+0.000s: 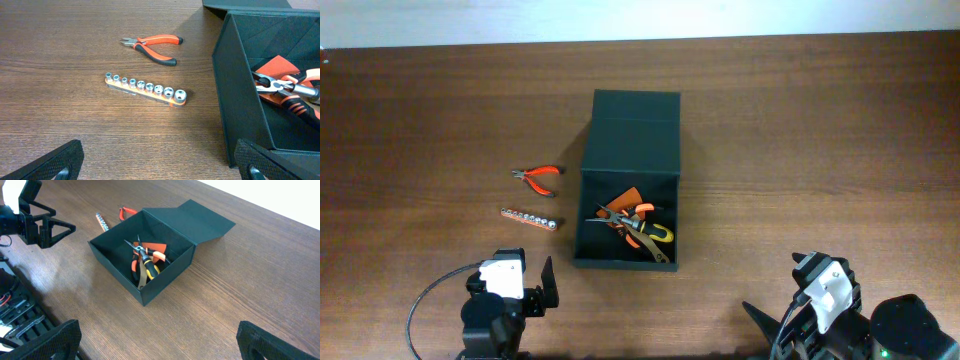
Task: Pack container
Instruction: 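Move the left gripper to the orange socket rail and grasp it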
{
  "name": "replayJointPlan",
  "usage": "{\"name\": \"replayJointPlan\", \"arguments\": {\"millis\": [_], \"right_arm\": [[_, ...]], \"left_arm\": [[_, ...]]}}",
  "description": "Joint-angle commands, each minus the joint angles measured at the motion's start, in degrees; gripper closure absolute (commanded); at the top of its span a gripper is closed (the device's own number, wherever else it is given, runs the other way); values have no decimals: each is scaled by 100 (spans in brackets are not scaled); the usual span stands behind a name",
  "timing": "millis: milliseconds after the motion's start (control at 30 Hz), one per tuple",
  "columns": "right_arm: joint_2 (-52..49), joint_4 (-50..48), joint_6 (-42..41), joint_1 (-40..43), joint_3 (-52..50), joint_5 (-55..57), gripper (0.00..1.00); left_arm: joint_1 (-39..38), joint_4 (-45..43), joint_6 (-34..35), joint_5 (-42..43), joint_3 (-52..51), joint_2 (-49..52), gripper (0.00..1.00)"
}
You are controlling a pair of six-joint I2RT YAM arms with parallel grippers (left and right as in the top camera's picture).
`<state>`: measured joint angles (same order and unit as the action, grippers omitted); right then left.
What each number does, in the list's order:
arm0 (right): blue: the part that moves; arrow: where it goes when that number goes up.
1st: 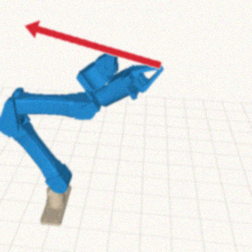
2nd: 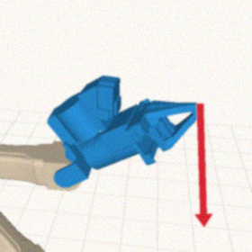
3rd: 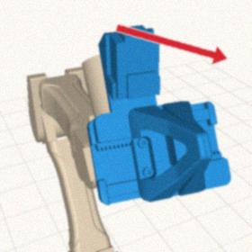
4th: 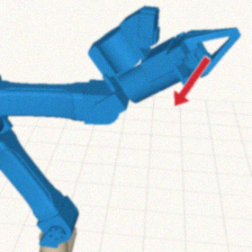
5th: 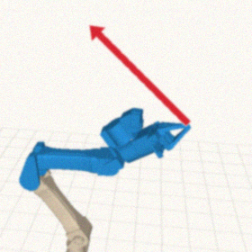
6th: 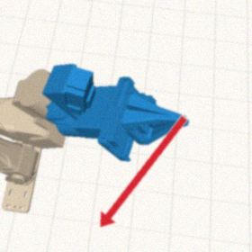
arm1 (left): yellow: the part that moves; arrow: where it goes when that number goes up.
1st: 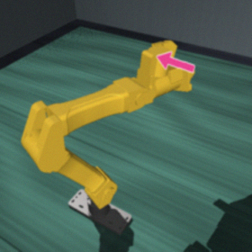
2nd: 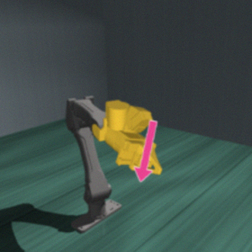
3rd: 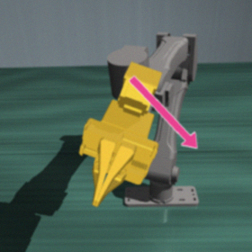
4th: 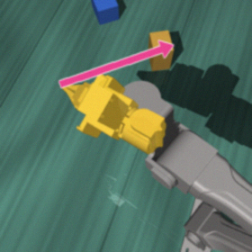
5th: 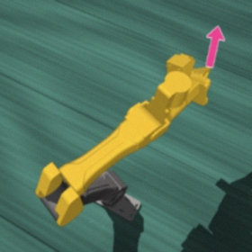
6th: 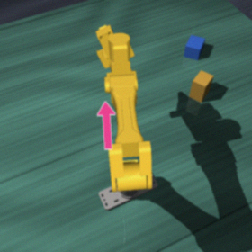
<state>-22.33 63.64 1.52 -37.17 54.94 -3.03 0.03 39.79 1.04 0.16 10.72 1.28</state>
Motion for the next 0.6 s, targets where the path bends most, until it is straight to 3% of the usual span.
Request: {"name": "replayJointPlan", "arguments": {"millis": [0, 333, 567], "right_arm": [[31, 2, -52, 4, -26, -35, 1], [31, 2, -52, 4, -26, -35, 1], [31, 2, -52, 4, -26, -35, 1]], "left_arm": [[15, 66, -109, -37, 11, -26, 1], [13, 354, 129, 177, 1985, 1390, 1], [13, 417, 3091, -756, 2706, 2804, 1]]}}
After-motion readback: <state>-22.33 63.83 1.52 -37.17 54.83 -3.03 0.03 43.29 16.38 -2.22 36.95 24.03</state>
